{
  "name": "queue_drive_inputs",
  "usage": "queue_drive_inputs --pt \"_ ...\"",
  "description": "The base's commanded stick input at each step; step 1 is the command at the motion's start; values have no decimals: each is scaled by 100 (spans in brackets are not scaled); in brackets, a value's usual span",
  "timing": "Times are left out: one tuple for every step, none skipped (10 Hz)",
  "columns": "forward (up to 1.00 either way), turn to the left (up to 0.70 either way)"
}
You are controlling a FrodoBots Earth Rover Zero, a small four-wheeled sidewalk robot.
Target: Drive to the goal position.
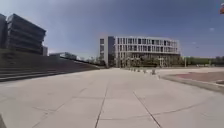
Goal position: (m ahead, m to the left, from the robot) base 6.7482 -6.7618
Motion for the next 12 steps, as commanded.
queue_drive_inputs --pt "70 1" --pt "70 1" --pt "70 1" --pt "70 1" --pt "70 1" --pt "70 -6" --pt "70 -28" --pt "70 -34" --pt "70 -34" --pt "70 -34" --pt "70 -34" --pt "70 -30"
